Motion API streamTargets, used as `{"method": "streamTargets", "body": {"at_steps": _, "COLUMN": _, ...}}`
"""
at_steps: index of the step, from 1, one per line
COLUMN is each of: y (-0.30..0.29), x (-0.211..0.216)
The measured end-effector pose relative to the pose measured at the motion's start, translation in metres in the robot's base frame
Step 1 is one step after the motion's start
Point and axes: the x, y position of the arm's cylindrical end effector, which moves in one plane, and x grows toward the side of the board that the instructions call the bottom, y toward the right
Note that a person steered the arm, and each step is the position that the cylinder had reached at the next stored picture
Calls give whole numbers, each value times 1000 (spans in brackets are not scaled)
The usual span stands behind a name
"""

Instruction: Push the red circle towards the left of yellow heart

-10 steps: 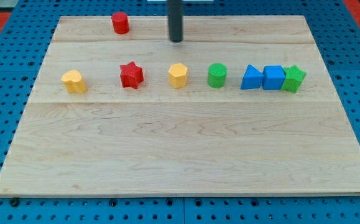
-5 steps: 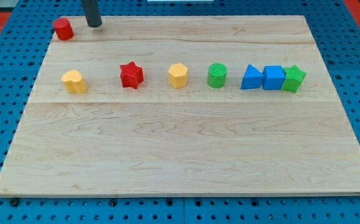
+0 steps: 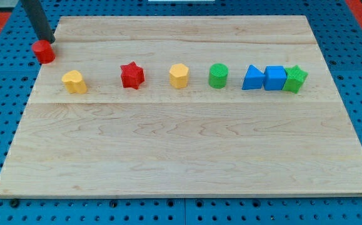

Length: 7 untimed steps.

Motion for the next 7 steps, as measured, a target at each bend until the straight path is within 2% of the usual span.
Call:
{"method": "streamTargets", "body": {"at_steps": 1, "y": -16, "x": 4}}
{"method": "streamTargets", "body": {"at_steps": 2, "y": -11, "x": 45}}
{"method": "streamTargets", "body": {"at_steps": 3, "y": -10, "x": 61}}
{"method": "streamTargets", "body": {"at_steps": 7, "y": 19, "x": 48}}
